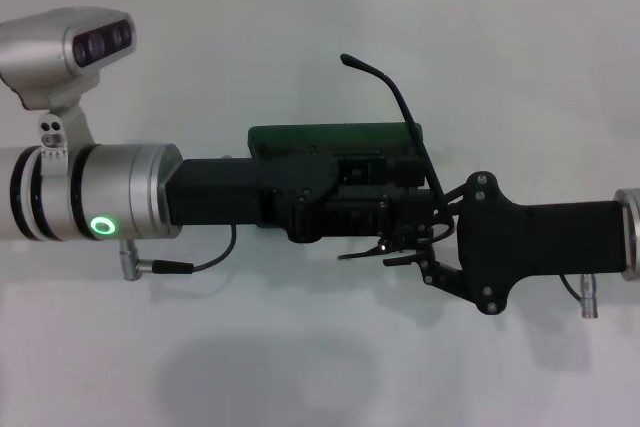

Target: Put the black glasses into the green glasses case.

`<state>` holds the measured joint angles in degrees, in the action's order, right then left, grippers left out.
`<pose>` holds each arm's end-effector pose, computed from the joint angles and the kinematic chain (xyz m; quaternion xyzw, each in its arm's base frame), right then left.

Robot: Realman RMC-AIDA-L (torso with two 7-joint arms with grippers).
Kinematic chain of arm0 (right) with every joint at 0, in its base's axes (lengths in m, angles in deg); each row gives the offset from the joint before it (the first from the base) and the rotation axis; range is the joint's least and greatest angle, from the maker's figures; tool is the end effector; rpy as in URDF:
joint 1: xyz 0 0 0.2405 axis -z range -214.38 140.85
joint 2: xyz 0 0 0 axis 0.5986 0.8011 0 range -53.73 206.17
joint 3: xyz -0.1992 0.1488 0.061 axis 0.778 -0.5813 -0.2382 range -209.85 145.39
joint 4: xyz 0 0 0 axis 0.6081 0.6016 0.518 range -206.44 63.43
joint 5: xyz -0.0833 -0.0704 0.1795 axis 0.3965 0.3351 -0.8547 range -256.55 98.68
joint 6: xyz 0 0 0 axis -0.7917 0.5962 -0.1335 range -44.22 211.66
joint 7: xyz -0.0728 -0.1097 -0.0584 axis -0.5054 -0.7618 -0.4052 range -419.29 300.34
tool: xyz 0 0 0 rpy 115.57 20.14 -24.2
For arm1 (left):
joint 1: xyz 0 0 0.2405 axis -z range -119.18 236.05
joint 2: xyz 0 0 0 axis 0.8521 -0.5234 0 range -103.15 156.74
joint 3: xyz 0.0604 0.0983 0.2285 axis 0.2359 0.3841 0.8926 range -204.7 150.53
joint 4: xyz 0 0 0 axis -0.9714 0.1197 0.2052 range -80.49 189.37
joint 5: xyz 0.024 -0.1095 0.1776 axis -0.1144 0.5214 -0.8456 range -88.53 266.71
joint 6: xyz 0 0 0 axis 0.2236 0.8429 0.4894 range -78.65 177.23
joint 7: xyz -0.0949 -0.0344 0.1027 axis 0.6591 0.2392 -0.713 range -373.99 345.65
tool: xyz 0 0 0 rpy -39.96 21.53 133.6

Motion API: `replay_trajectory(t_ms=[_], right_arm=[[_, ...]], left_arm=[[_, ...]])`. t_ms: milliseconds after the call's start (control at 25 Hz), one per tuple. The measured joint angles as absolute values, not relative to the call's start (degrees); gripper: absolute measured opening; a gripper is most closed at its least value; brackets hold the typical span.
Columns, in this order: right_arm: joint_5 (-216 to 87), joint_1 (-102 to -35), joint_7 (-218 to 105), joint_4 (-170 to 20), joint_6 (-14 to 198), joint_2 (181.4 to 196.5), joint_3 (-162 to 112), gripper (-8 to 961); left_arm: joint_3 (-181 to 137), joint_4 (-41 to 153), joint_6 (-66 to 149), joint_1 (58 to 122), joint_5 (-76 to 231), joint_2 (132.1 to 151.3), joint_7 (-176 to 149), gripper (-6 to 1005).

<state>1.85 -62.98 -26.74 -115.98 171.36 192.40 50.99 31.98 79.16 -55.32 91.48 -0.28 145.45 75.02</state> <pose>0.1882 0.2970 -0.0421 -0.9129 -0.2835 0.2788 0.0929 -0.1974 0.2896 -0.0291 0.8704 0.2686 0.3953 0.1183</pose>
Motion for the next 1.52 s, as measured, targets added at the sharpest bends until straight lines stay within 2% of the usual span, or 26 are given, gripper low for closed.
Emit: replay_trajectory(t_ms=[680,960,1160,1280,1520], right_arm=[[1.72,-63.25,-26.87,-116.07,171.26,192.40,51.08,175],[0.89,-61.50,-28.93,-116.57,172.75,192.20,50.49,182],[-2.98,-59.10,-32.79,-116.78,175.95,191.89,50.30,188],[-3.55,-58.84,-33.10,-116.69,180.32,191.93,50.58,191],[-9.26,-60.96,-31.70,-112.10,184.66,192.39,57.35,197]], left_arm=[[31.49,79.23,-55.35,92.14,-1.87,144.99,77.29,631],[28.04,79.32,-54.26,90.67,-1.67,144.06,75.34,630],[27.31,78.85,-45.82,89.21,-2.61,142.89,75.07,630],[27.39,78.83,-40.55,89.30,-3.46,143.43,74.80,630],[27.51,79.05,-34.40,90.68,-4.08,145.93,72.32,629]])
